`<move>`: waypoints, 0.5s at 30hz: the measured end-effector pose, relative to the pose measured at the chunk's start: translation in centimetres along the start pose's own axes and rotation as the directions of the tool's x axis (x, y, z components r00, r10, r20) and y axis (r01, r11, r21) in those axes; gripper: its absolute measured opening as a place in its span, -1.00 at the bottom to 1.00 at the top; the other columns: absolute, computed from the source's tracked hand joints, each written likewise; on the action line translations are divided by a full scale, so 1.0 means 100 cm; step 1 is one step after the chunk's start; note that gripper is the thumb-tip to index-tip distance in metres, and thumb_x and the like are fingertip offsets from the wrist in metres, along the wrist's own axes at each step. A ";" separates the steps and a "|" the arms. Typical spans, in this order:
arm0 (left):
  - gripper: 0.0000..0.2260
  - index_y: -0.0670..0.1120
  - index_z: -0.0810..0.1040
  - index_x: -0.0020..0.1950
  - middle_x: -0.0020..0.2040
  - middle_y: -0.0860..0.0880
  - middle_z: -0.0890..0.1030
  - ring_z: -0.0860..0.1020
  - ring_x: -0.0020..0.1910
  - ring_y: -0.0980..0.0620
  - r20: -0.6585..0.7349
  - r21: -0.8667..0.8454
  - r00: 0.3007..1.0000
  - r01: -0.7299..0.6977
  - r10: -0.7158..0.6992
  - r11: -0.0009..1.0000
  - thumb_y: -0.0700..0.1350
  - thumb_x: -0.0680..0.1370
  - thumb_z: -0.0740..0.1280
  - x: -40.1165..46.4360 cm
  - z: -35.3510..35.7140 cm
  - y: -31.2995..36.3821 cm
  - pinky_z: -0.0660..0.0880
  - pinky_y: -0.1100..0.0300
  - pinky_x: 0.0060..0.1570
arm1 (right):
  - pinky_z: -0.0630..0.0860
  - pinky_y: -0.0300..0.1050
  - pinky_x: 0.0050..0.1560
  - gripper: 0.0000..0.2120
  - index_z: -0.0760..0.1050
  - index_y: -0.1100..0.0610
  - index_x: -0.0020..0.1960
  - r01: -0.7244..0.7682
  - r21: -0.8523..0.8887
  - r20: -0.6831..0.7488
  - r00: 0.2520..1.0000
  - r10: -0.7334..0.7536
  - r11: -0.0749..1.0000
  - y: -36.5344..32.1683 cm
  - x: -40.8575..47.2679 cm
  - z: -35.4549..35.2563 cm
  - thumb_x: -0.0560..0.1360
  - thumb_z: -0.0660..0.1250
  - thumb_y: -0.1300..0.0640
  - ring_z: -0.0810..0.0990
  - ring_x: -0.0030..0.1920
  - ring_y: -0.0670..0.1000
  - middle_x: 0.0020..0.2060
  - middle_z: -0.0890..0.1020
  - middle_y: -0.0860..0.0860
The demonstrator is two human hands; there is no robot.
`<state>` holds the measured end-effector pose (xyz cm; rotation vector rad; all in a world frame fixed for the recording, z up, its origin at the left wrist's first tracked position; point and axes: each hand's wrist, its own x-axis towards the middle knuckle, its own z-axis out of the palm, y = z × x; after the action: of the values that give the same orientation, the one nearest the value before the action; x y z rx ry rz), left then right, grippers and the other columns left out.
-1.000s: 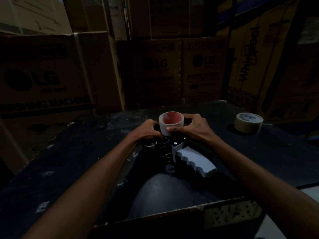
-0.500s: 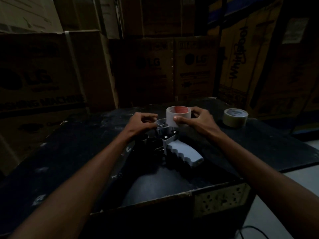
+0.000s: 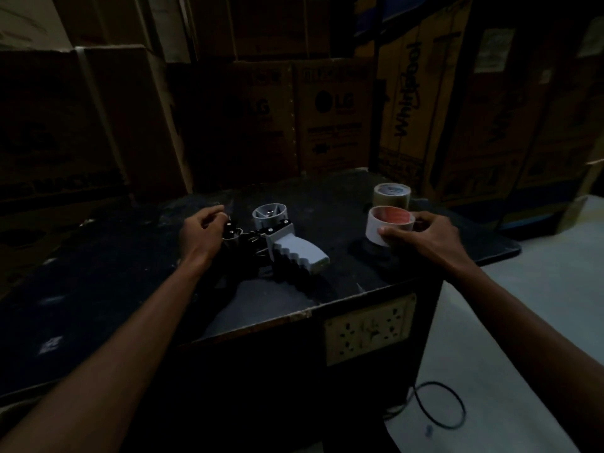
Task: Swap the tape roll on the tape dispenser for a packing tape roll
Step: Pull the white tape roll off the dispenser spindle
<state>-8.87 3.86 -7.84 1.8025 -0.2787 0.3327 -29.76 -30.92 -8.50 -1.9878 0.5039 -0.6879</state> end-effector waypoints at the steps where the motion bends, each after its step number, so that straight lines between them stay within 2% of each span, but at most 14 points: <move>1: -0.70 -0.03 0.64 0.17 0.09 -0.07 0.68 0.64 0.07 -0.04 -0.010 -0.019 0.999 0.036 -0.036 0.999 -0.03 0.46 0.35 -0.001 -0.002 -0.003 0.57 -0.05 0.17 | 0.60 -0.11 -0.02 -0.28 0.58 0.05 0.21 -0.023 -0.014 -0.035 0.999 0.023 1.000 0.006 -0.001 -0.009 0.15 0.62 -0.24 0.64 0.00 -0.07 0.06 0.68 0.01; 4: -0.70 -0.01 0.64 0.16 0.10 -0.07 0.68 0.63 0.10 -0.06 -0.022 -0.056 0.994 0.108 -0.110 0.993 -0.01 0.46 0.33 -0.006 -0.004 -0.008 0.55 -0.12 0.19 | 0.62 0.05 0.08 -0.26 0.57 0.08 0.20 -0.066 -0.051 -0.090 0.994 0.061 0.996 0.019 -0.004 -0.031 0.12 0.62 -0.23 0.64 0.03 0.01 0.09 0.68 0.08; 7: -0.73 -0.10 0.62 0.21 0.20 -0.10 0.64 0.58 0.19 -0.05 -0.040 -0.045 0.993 0.106 -0.108 0.993 -0.11 0.55 0.29 -0.017 0.000 0.000 0.49 0.02 0.26 | 0.62 0.05 0.08 -0.24 0.57 0.14 0.23 -0.069 -0.091 -0.142 0.988 0.056 0.993 0.027 -0.007 -0.048 0.14 0.64 -0.19 0.64 0.04 0.03 0.10 0.68 0.12; 10: -0.72 -0.15 0.59 0.26 0.23 -0.09 0.61 0.53 0.17 0.02 -0.036 -0.020 0.995 0.091 -0.092 0.996 -0.14 0.59 0.25 -0.022 0.004 0.002 0.43 0.16 0.17 | 0.61 0.03 0.06 -0.29 0.55 0.20 0.25 -0.087 -0.102 -0.192 0.979 0.066 0.991 0.030 -0.008 -0.058 0.21 0.64 -0.10 0.62 0.02 0.04 0.12 0.67 0.17; 15: -0.73 -0.15 0.61 0.24 0.22 -0.10 0.63 0.55 0.16 0.01 -0.049 -0.013 0.995 0.091 -0.092 0.996 -0.14 0.59 0.25 -0.026 0.006 0.007 0.40 0.21 0.11 | 0.62 0.04 0.01 -0.33 0.55 0.21 0.25 -0.083 -0.141 -0.212 0.976 0.052 0.986 0.037 -0.004 -0.060 0.26 0.62 -0.09 0.65 0.02 0.09 0.09 0.68 0.18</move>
<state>-11.52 3.13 -8.34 1.7876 -0.1623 0.3102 -34.21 -36.34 -9.48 -2.0378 0.7649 -0.8415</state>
